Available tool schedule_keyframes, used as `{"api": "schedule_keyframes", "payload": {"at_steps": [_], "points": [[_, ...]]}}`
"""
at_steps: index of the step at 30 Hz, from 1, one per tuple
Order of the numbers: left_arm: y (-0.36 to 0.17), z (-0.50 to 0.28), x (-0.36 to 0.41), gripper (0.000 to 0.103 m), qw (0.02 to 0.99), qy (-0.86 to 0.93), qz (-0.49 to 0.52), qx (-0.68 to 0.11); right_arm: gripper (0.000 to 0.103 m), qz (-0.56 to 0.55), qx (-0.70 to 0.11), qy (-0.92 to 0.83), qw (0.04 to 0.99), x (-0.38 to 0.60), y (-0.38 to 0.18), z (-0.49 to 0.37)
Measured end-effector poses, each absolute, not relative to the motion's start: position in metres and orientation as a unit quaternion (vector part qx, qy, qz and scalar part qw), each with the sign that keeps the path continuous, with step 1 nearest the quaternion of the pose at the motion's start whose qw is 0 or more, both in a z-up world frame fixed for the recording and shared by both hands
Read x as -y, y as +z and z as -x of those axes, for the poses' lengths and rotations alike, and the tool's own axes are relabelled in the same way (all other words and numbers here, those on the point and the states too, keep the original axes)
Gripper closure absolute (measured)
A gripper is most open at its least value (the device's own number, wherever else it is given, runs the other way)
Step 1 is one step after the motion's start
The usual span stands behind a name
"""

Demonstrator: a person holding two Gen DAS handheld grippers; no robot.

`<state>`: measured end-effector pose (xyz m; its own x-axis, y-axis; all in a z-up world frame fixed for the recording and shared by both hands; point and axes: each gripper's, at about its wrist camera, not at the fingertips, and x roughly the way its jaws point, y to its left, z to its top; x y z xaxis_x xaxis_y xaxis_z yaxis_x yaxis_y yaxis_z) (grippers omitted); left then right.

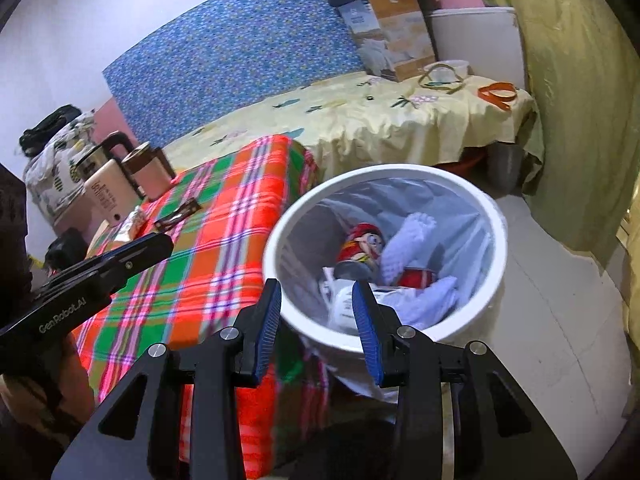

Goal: Collect trash
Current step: 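Move both open tools back over the table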

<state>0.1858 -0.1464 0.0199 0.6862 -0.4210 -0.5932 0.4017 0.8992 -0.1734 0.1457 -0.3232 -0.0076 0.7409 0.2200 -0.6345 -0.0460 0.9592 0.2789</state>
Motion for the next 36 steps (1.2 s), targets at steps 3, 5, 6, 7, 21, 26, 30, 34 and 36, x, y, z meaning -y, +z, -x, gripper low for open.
{"api": "schedule_keyframes", "payload": {"at_steps": [3, 5, 6, 7, 21, 26, 30, 34, 36], "points": [[0.021, -0.181, 0.137, 0.086, 0.921, -0.214, 0.017, -0.325, 0.064, -0.119, -0.353, 0.084, 0.924, 0.313, -0.007, -0.145], [0.021, -0.178, 0.13, 0.086, 0.922, -0.207, 0.02, -0.325, 0.064, -0.115, -0.354, 0.092, 0.924, 0.307, -0.006, -0.144], [0.021, -0.178, 0.127, 0.086, 0.923, -0.205, 0.02, -0.325, 0.064, -0.113, -0.354, 0.095, 0.923, 0.304, -0.006, -0.144], [0.02, -0.176, 0.124, 0.086, 0.924, -0.201, 0.022, -0.326, 0.064, -0.112, -0.355, 0.098, 0.923, 0.302, -0.006, -0.144], [0.002, -0.159, 0.071, 0.086, 0.928, -0.152, 0.036, -0.339, 0.064, -0.097, -0.368, 0.144, 0.913, 0.261, -0.01, -0.142], [0.0, -0.155, 0.048, 0.086, 0.931, -0.129, 0.043, -0.34, 0.064, -0.098, -0.373, 0.159, 0.909, 0.247, -0.009, -0.146], [0.0, -0.155, 0.031, 0.086, 0.933, -0.107, 0.05, -0.34, 0.064, -0.097, -0.379, 0.173, 0.904, 0.234, -0.008, -0.149], [0.003, -0.158, 0.012, 0.086, 0.935, -0.082, 0.056, -0.341, 0.064, -0.093, -0.381, 0.179, 0.902, 0.222, -0.006, -0.153], [0.004, -0.159, 0.002, 0.086, 0.936, -0.067, 0.057, -0.341, 0.064, -0.089, -0.383, 0.184, 0.901, 0.214, -0.005, -0.158]]}}
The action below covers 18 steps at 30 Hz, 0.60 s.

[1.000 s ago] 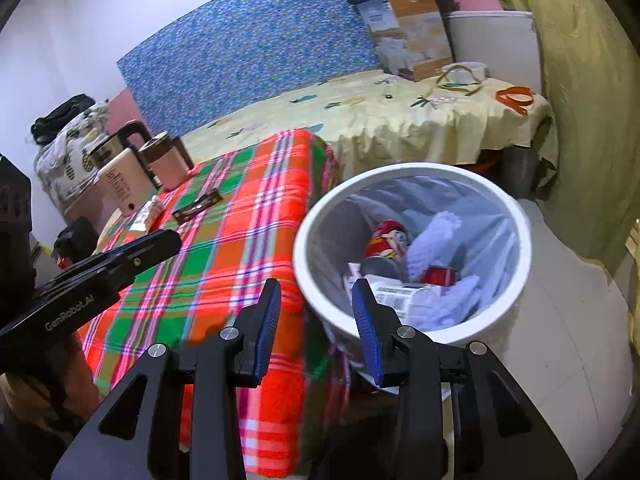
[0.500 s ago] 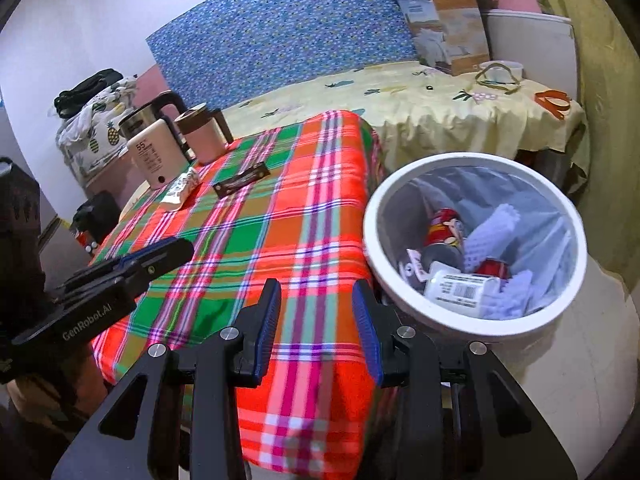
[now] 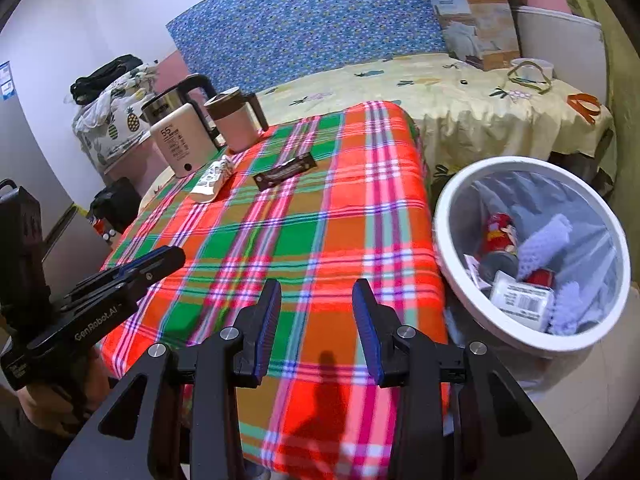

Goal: Collect trash
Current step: 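Move both open tools back over the table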

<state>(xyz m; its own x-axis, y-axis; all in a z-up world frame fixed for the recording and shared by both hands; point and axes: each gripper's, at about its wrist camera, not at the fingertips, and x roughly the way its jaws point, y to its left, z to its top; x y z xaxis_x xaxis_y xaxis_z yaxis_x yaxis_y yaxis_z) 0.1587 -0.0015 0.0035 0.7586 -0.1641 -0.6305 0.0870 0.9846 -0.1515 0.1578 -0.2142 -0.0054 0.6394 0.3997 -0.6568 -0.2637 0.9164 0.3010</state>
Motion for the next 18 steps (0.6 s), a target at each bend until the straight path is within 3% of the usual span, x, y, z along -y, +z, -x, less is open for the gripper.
{"api": "schedule_keyframes", "payload": {"at_steps": [10, 18], "points": [[0.01, -0.186, -0.041, 0.086, 0.94, -0.015, 0.048, -0.337, 0.064, -0.077, -0.39, 0.202, 0.895, 0.178, -0.003, -0.189], [0.009, -0.227, -0.074, 0.078, 0.941, -0.003, 0.053, -0.334, 0.064, -0.081, -0.41, 0.208, 0.884, 0.161, -0.01, -0.218]]}}
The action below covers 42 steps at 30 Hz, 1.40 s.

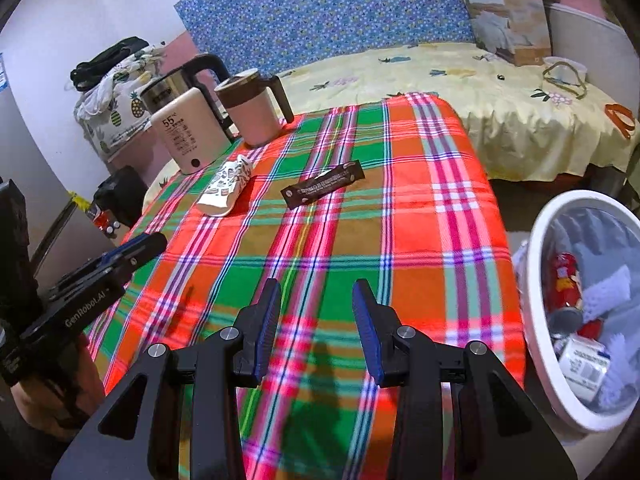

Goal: Collect trash
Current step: 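Move both open tools back over the table, then grasp the patterned paper cup with the left tool while the right tool grasps the brown snack wrapper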

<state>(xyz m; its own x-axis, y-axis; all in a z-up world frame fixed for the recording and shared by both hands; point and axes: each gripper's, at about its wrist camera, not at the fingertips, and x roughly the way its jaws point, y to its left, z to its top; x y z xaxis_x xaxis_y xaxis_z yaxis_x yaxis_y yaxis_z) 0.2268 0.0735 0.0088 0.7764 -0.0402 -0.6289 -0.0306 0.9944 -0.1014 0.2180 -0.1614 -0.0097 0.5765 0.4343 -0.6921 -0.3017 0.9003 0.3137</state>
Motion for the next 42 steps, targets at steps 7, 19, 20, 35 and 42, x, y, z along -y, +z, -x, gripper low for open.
{"api": "schedule_keyframes", "payload": {"at_steps": [7, 19, 20, 35, 42], "points": [[0.007, -0.267, -0.099, 0.067, 0.94, 0.004, 0.077, -0.333, 0.063, -0.1, -0.423, 0.211, 0.876, 0.152, -0.013, -0.247], [-0.028, -0.335, -0.136, 0.063, 0.922, 0.043, 0.105, -0.37, 0.059, -0.132, -0.445, 0.206, 0.861, 0.137, -0.026, -0.294], [-0.031, -0.34, -0.139, 0.063, 0.921, 0.045, 0.108, -0.372, 0.059, -0.134, -0.446, 0.205, 0.861, 0.136, -0.027, -0.297], [-0.051, -0.36, -0.142, 0.058, 0.913, 0.035, 0.119, -0.389, 0.047, -0.117, -0.458, 0.136, 0.871, 0.115, -0.043, -0.344], [-0.049, -0.355, -0.132, 0.067, 0.915, 0.04, 0.102, -0.389, 0.081, -0.042, -0.445, 0.096, 0.889, 0.107, -0.043, -0.337]]}}
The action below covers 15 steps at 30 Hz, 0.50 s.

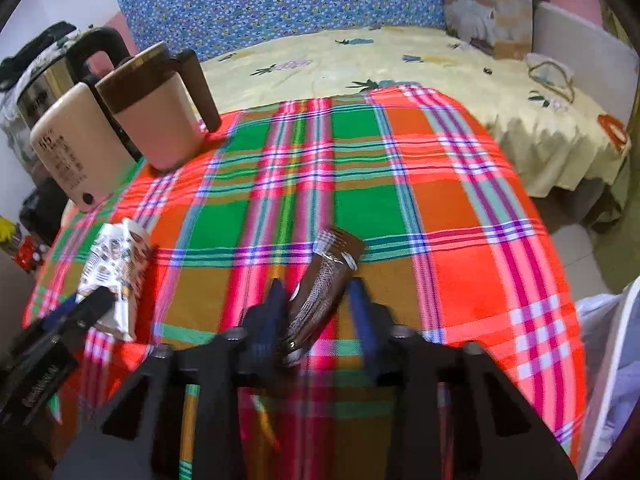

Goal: Collect trash
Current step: 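Grasp the patterned paper cup with the left tool while the right tool grasps the brown snack wrapper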

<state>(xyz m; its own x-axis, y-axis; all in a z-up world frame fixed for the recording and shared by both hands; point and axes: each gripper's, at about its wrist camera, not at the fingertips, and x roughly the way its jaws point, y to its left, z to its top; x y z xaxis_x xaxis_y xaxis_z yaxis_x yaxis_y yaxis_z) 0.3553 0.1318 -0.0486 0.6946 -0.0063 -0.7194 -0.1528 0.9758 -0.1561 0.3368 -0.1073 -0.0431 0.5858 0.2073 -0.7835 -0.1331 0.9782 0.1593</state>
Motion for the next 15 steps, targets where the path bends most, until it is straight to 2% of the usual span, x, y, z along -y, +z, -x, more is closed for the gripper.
{"api": "schedule_keyframes", "payload": {"at_steps": [8, 15], "points": [[-0.039, -0.337, -0.123, 0.079, 0.919, 0.043, 0.097, -0.379, 0.084, -0.059, -0.447, 0.118, 0.885, 0.13, -0.04, -0.323], [-0.024, -0.313, -0.111, 0.083, 0.925, 0.039, 0.087, -0.368, 0.084, -0.068, -0.441, 0.129, 0.886, 0.144, -0.035, -0.298]]}}
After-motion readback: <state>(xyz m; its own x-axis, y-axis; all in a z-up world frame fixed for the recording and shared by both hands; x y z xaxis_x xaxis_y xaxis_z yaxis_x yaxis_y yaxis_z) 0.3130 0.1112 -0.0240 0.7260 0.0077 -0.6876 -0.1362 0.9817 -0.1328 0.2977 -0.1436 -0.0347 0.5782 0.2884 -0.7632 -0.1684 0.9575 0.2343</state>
